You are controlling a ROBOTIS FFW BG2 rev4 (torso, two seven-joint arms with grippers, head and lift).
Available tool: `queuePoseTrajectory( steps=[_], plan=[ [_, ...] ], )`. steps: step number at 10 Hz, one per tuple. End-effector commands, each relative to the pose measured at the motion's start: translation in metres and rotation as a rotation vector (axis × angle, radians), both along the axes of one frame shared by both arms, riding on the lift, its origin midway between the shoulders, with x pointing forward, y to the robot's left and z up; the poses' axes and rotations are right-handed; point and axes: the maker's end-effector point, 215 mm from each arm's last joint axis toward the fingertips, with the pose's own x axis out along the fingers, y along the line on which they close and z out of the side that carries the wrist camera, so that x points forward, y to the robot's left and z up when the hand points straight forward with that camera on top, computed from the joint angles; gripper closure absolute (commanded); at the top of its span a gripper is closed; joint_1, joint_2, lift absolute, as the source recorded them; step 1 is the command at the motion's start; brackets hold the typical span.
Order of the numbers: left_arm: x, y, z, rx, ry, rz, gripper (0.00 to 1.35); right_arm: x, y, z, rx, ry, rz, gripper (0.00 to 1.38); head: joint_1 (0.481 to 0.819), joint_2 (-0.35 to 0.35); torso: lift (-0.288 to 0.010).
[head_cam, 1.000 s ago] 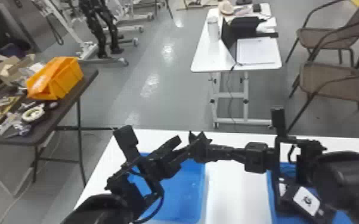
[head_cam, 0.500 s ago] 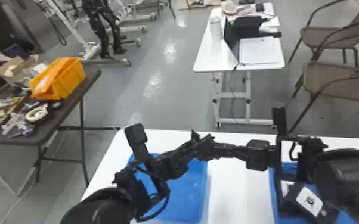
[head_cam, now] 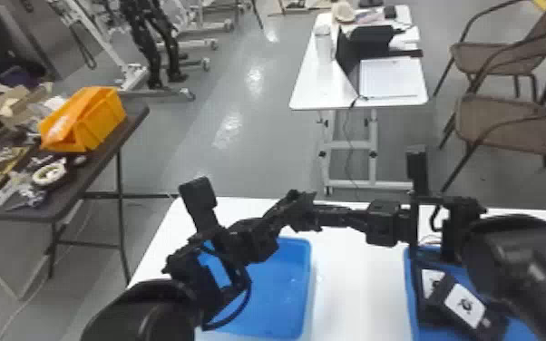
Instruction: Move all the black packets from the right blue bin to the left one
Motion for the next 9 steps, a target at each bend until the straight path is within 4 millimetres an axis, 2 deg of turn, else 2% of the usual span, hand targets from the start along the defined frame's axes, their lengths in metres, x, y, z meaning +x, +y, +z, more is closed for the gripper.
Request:
queuePoseTrajectory(
  steps=[1, 2, 3, 5, 7, 8, 9],
  plan=[
    [0.002, 0.014, 0.007, 0.028, -0.042, 0.053, 1.22, 0.004, -0.001, 0.001, 0.011, -0.009, -0.012, 0.81, 0.695, 0.264, 0.000],
    [0.003, 0.042, 0.013, 0.127, -0.075, 0.119, 1.22, 0.007, -0.013, -0.005, 0.012, -0.010, -0.047, 0.16, 0.695, 0.268, 0.000],
    [0.000, 0.070, 0.011, 0.256, -0.090, 0.177, 1.22, 0.012, -0.034, -0.010, 0.015, -0.018, -0.116, 0.01, 0.695, 0.279, 0.000],
    [-0.027, 0.117, -0.030, 0.421, -0.007, 0.271, 1.22, 0.020, -0.098, -0.028, -0.085, -0.045, -0.348, 0.24, 0.695, 0.293, 0.000],
    [-0.053, 0.148, -0.071, 0.625, 0.104, 0.279, 1.22, 0.015, -0.157, -0.044, -0.146, -0.026, -0.543, 0.31, 0.695, 0.281, 0.000],
    [-0.062, 0.153, -0.084, 0.638, 0.137, 0.275, 0.99, 0.010, -0.180, -0.049, -0.174, -0.027, -0.619, 0.31, 0.695, 0.271, 0.000],
    [-0.065, 0.145, -0.087, 0.595, 0.141, 0.262, 0.44, 0.003, -0.196, -0.055, -0.205, -0.026, -0.667, 0.31, 0.695, 0.258, 0.000]
  ],
)
